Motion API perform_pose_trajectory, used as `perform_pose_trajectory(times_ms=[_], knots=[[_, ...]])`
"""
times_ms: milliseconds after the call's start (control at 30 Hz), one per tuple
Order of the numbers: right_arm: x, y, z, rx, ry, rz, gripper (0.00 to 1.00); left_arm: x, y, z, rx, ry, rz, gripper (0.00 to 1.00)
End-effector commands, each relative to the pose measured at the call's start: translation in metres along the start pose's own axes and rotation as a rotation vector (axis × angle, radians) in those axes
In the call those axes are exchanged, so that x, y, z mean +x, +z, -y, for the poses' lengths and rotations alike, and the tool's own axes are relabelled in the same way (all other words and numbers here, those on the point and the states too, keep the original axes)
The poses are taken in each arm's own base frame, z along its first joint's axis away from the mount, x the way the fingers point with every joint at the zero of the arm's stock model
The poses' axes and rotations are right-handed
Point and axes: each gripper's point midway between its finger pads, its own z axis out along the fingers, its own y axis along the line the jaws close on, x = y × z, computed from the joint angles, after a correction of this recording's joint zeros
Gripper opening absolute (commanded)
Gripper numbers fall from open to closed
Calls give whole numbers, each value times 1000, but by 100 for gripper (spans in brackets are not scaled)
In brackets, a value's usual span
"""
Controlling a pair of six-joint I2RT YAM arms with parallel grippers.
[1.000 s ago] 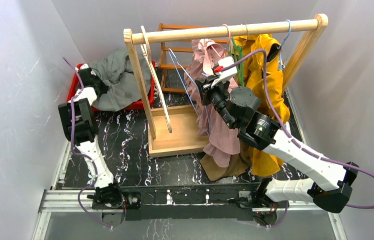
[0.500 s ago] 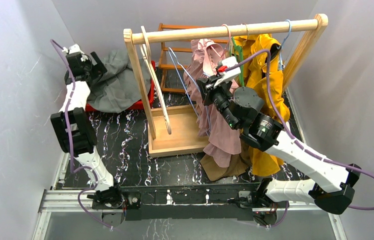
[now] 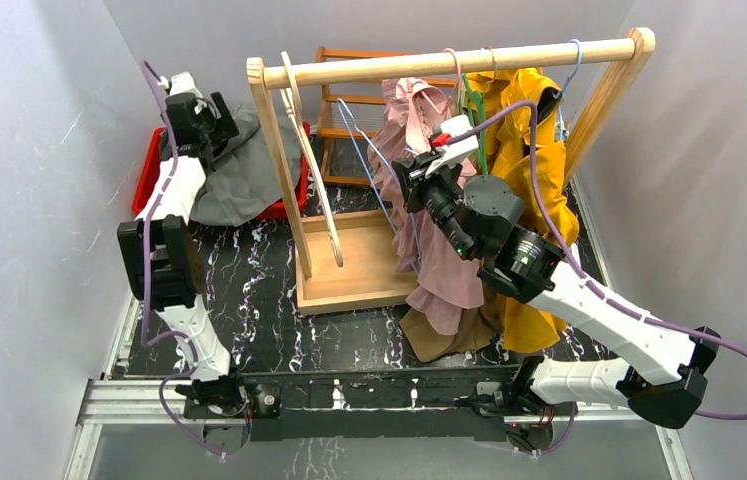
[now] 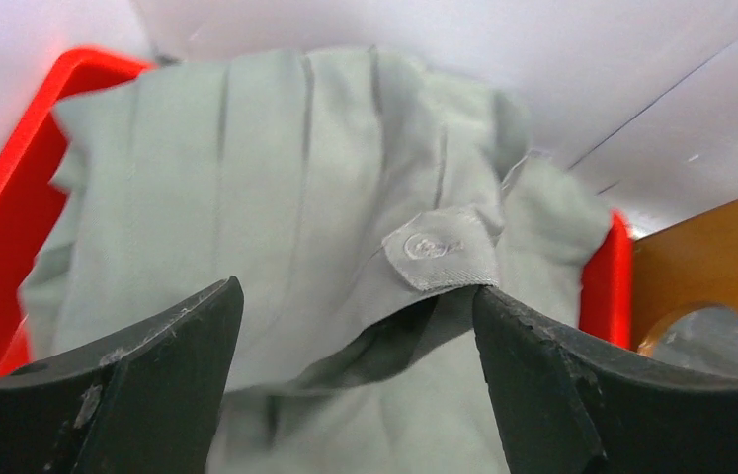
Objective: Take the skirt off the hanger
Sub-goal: Place the skirt in the bin.
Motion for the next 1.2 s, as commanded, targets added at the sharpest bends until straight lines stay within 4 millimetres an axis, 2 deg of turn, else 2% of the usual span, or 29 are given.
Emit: perform_pose_trajectory(times_ms=[0, 100, 200, 267, 333, 433, 567, 667, 700, 833, 967, 1033, 1067, 1100, 1133, 1167], knots=[[-21, -2, 4, 17, 15, 70, 0, -36, -53, -31, -132, 5, 132, 81], [-20, 0, 2, 8, 7, 69, 0, -25, -76, -46, -170, -8, 121, 77], [-19, -1, 1, 2, 6, 67, 0, -14, -87, -54, -161, -21, 83, 83], [-19, -1, 1, 0, 7, 69, 0, -16, -87, -51, -126, -26, 81, 90], [-20, -2, 1, -1, 8, 70, 0, -25, -80, -37, -42, -23, 99, 94], [-19, -3, 1, -3, 16, 69, 0, -31, -51, -4, 132, -18, 85, 97], [-20, -4, 2, 0, 21, 66, 0, -34, -7, 24, 199, -14, 39, 97], [-21, -4, 4, 12, 18, 61, 0, -20, 28, 41, 216, 32, 18, 96], [-21, -4, 4, 14, 17, 61, 0, -22, 38, 43, 214, 35, 23, 96], [-19, -2, 3, 15, 17, 55, 0, -6, 76, 38, 156, 34, 10, 97], [-15, 0, 2, 13, 21, 43, 0, 24, 106, 35, 140, 31, -33, 96], [-14, 2, 0, 8, 20, 40, 0, 44, 117, 34, 132, 45, -74, 90], [-14, 2, -1, 5, 23, 39, 0, 57, 119, 29, 107, 71, -112, 82], [-15, 2, -1, 3, 24, 39, 0, 67, 115, 18, 53, 88, -149, 61], [-16, 1, -1, 2, 28, 43, 0, 70, 103, 6, 0, 106, -169, 30], [-16, 0, -1, -2, 31, 49, 0, 65, 58, -9, -45, 107, -162, 5]])
